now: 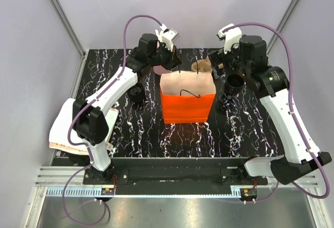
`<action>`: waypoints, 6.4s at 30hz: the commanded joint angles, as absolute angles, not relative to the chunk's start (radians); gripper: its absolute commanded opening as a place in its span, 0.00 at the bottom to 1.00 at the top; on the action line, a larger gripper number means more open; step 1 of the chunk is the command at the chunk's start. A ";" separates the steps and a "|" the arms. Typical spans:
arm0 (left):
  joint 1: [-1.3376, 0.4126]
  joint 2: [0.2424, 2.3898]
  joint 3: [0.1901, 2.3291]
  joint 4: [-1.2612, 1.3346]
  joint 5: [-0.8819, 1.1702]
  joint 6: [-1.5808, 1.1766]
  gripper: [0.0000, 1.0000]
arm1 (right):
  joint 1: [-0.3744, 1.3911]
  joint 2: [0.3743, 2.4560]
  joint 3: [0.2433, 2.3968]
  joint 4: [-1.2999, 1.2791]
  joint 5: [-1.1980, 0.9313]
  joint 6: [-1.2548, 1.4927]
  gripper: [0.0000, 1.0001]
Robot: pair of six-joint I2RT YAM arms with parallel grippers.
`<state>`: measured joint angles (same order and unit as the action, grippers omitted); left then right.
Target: Pack the takeout coffee
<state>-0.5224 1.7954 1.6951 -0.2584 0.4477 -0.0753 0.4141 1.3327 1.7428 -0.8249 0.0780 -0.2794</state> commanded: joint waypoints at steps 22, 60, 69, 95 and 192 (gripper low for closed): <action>-0.483 1.602 1.684 -0.287 0.436 -0.031 0.85 | 0.279 1.213 1.559 -0.640 0.130 -0.233 1.00; -0.238 2.224 2.174 0.037 0.247 -0.047 0.84 | 0.052 1.209 1.410 -0.575 0.038 -0.222 1.00; -0.207 2.353 2.292 0.077 0.310 -0.164 0.74 | 0.026 1.213 1.407 -0.574 0.011 -0.206 1.00; -0.204 2.514 2.419 0.160 0.282 -0.215 0.60 | -0.071 1.180 1.374 -0.565 -0.089 -0.156 1.00; -0.301 1.588 1.927 -0.167 0.439 0.046 0.00 | -0.124 1.147 1.292 -0.571 -0.357 -0.155 0.99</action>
<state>-0.2646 1.6516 1.9270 -0.1532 0.3935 -0.0154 -0.1200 1.1625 1.3048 -0.6056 -0.3344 -0.1364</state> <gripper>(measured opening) 0.005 0.990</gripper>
